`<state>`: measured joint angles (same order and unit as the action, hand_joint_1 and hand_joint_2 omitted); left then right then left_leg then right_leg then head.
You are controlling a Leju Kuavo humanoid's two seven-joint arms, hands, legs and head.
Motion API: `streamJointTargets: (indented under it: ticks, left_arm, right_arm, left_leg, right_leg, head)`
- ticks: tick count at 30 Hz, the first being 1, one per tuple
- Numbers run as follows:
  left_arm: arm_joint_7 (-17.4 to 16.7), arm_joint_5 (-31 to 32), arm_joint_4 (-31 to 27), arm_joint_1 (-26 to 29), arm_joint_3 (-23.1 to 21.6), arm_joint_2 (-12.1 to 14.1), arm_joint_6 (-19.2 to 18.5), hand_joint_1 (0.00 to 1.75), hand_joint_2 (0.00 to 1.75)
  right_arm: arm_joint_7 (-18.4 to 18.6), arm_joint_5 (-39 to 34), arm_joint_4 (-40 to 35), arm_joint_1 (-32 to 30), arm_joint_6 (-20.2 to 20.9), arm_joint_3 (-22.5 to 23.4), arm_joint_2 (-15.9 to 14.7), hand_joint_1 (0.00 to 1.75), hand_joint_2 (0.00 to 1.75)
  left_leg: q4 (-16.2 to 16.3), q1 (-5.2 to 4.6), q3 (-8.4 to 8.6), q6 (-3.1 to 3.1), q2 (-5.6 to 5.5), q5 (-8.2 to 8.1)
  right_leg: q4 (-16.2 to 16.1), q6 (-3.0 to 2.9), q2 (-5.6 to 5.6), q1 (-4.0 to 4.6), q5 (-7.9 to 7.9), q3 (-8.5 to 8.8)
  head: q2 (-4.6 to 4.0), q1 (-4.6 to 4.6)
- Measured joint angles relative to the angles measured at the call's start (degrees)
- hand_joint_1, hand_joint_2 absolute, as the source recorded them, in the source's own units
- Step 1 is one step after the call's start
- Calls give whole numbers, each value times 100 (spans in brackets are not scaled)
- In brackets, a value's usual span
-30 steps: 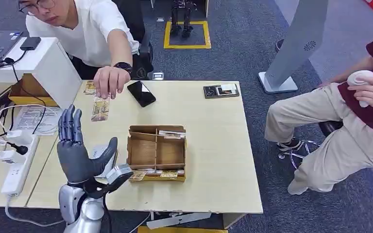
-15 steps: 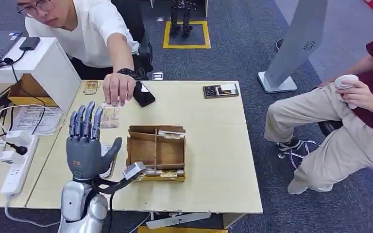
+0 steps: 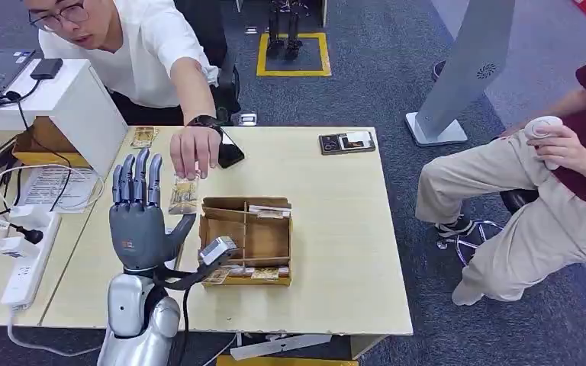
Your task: Pass the card to the sensor for recognition and then transmit it.
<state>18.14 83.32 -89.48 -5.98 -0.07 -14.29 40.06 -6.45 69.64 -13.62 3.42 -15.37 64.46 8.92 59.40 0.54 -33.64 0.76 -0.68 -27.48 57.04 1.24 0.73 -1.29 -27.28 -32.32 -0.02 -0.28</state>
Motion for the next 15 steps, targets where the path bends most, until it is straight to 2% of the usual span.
streamJointTargets:
  ticks: [15]
  left_arm:
    - [-2,2,31,-16,-9,0,0,0,175]
  right_arm:
    - [0,0,0,0,0,-13,-4,0,175]
  left_leg:
    - [0,0,0,0,0,0]
  right_leg:
    - [0,0,0,0,0,0]
  head:
    - [0,0]
